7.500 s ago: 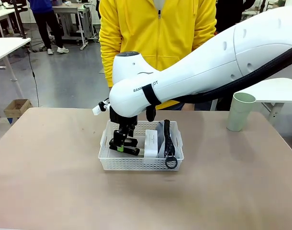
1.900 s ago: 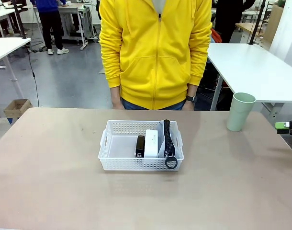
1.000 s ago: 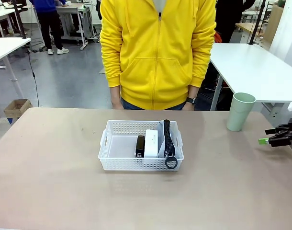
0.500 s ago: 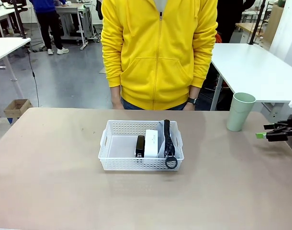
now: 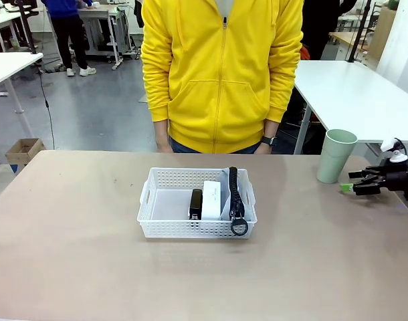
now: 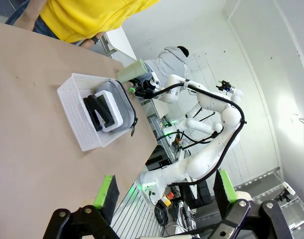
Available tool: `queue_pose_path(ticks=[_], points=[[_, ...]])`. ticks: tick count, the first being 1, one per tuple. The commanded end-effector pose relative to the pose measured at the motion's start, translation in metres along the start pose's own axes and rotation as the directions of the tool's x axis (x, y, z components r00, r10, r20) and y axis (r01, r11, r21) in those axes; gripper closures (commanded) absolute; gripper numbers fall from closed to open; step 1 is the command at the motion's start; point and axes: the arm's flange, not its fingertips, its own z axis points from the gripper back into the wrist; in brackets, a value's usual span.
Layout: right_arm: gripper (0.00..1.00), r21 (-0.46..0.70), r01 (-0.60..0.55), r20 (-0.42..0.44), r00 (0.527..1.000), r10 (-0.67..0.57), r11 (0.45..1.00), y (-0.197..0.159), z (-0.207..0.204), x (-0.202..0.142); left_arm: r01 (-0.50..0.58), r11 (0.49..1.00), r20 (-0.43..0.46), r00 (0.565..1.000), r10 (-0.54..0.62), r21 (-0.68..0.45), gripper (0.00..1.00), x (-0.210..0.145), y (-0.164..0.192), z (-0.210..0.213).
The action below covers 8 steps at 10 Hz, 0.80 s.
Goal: Efficiently arrange items inside the basket to fit them all.
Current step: Pick up the Reusable plastic cup and place it inside the Organizing basket.
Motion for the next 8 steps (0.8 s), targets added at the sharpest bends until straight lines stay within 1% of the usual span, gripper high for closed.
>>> queue_pose_path(ticks=[1, 4, 5, 8], points=[[0.00, -0.038, -0.100, 0.027, 0.995, 0.101, 0.994, 0.000, -0.020, 0.000, -0.008, 1.000, 0.012, 1.000, 0.008, 0.000, 0.00, 0.000, -0.003, -0.002], [0.00, -0.053, -0.160, 0.051, 0.985, 0.163, 0.986, 0.006, -0.035, 0.002, -0.008, 1.000, 0.012, 1.000, 0.008, 0.000, 0.00, 0.000, -0.003, -0.002], [0.00, -0.057, -0.166, 0.089, 0.981, 0.171, 0.984, 0.006, -0.039, 0.003, -0.008, 1.000, 0.012, 1.000, 0.008, 0.000, 0.00, 0.000, -0.003, -0.002], [0.00, -0.077, -0.154, 0.269, 0.948, 0.170, 0.985, 0.006, -0.043, 0.007, -0.008, 1.000, 0.012, 1.000, 0.008, 0.000, 0.00, 0.000, -0.003, -0.002]])
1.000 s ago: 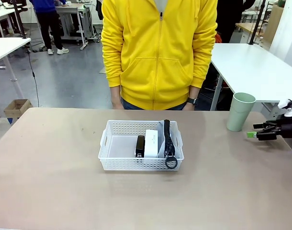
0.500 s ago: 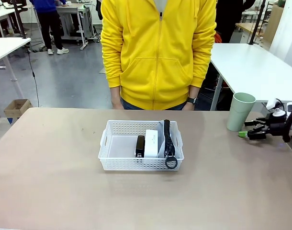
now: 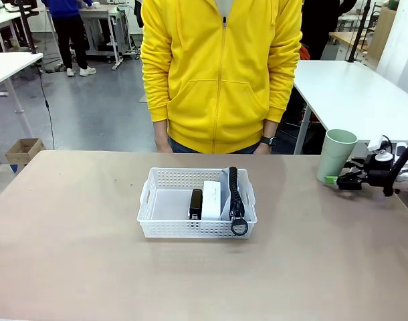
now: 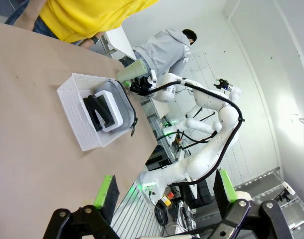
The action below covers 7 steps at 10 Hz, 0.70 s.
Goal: Efficiently arrange items inside the basket to fit them all.
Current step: Pick up the Reusable plastic cup and place it inside the Organizing basket.
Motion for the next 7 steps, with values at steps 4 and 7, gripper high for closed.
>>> queue_pose_path(ticks=[4, 7], points=[[0.00, 0.031, 0.109, 0.289, 0.951, -0.113, 0.994, -0.0066, 0.0037, -0.0047, -0.008, 1.000, 0.012, 1.000, 0.008, 0.000, 0.00, 0.0004, -0.0029, -0.0020], [0.00, 0.102, 0.189, 0.376, 0.902, -0.213, 0.977, -0.0080, 0.0072, -0.0028, -0.008, 1.000, 0.012, 1.000, 0.008, 0.000, 0.00, 0.0004, -0.0029, -0.0020]])
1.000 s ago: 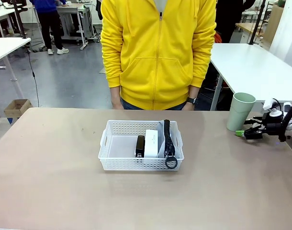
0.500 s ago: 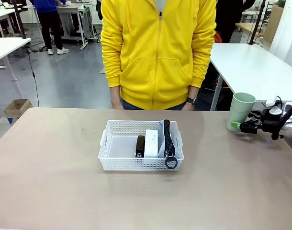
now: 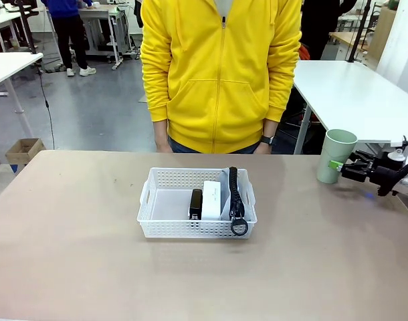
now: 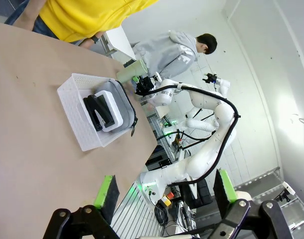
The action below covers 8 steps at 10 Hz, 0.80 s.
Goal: Efficiently arrange items inside the basket to fit them all.
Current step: Pick up the Reusable plastic cup and place it inside the Organizing basket.
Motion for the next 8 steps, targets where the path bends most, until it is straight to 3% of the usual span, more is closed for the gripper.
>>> queue_pose_path(ticks=[1, 7, 8], points=[[0.00, 0.007, 0.055, 0.052, 0.997, -0.055, 0.998, -0.0065, -0.0030, 0.0029, -0.008, 1.000, 0.012, 1.000, 0.008, 0.000, 0.00, 0.0004, -0.0029, -0.0020], [0.00, 0.011, 0.047, 0.060, 0.997, -0.048, 0.999, -0.0086, -0.0039, 0.0018, -0.008, 1.000, 0.012, 1.000, 0.008, 0.000, 0.00, 0.0004, -0.0029, -0.0020], [0.45, 0.003, 0.010, 0.053, 0.999, -0.010, 1.000, -0.0081, -0.0041, 0.0009, -0.008, 1.000, 0.012, 1.000, 0.008, 0.000, 0.00, 0.0004, -0.0029, -0.0020]])
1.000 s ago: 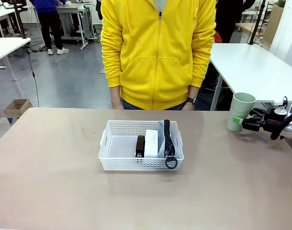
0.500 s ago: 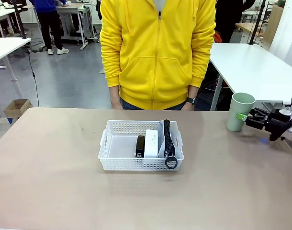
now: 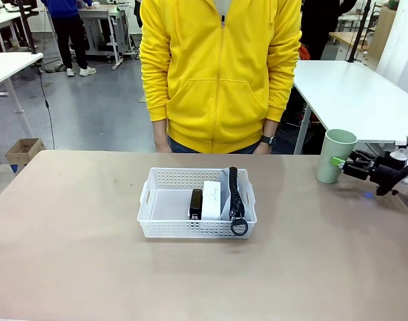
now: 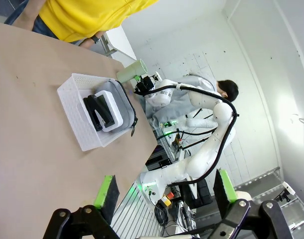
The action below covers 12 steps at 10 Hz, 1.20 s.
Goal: Efficiently arrange items inside the basket to fit them all.
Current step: Pick up the Reusable plastic cup and place it inside the Organizing basket.
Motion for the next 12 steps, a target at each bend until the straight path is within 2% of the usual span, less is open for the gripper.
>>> queue_pose_path(ticks=[1, 2, 4, 5, 6, 7, 8, 9, 11, 12], points=[[0.60, -0.011, -0.025, 0.014, 1.000, 0.025, 1.000, -0.003, -0.004, 0.001, -0.008, 1.000, 0.012, 1.000, 0.008, 0.000, 0.00, 0.000, -0.003, -0.002], [1.00, -0.004, -0.021, 0.014, 1.000, 0.021, 1.000, -0.003, -0.004, 0.001, -0.008, 1.000, 0.012, 1.000, 0.008, 0.000, 0.00, 0.000, -0.003, -0.002], [1.00, -0.003, -0.026, 0.015, 1.000, 0.026, 1.000, -0.003, -0.003, 0.001, -0.008, 1.000, 0.012, 1.000, 0.008, 0.000, 0.00, 0.000, -0.003, -0.002], [0.75, 0.000, -0.026, 0.018, 1.000, 0.026, 1.000, -0.002, -0.002, 0.002, -0.008, 1.000, 0.012, 1.000, 0.008, 0.000, 0.00, 0.000, -0.003, -0.002], [0.75, 0.010, -0.028, 0.020, 0.999, 0.028, 1.000, 0.001, 0.002, 0.007, -0.008, 1.000, 0.012, 1.000, 0.008, 0.000, 0.00, 0.000, -0.003, -0.002], [1.00, 0.025, -0.037, 0.024, 0.999, 0.036, 0.999, 0.007, 0.009, 0.021, -0.008, 1.000, 0.012, 1.000, 0.008, 0.000, 0.00, 0.000, -0.003, -0.002], [0.75, 0.079, -0.045, 0.046, 0.998, 0.041, 0.996, 0.018, 0.019, 0.042, -0.008, 1.000, 0.012, 1.000, 0.008, 0.000, 0.00, 0.000, -0.003, -0.002], [1.00, 0.139, -0.059, 0.020, 0.998, 0.057, 0.989, 0.037, 0.026, 0.068, -0.008, 1.000, 0.012, 1.000, 0.008, 0.000, 0.00, 0.000, -0.003, -0.002], [1.00, 0.285, -0.024, -0.072, 0.996, 0.046, 0.958, 0.072, 0.033, 0.097, -0.008, 1.000, 0.012, 1.000, 0.008, 0.000, 0.00, 0.000, -0.003, -0.002], [0.66, 0.311, -0.007, -0.108, 0.993, 0.043, 0.950, 0.093, 0.036, 0.107, -0.008, 1.000, 0.012, 1.000, 0.008, 0.000, 0.00, 0.000, -0.003, -0.002]])
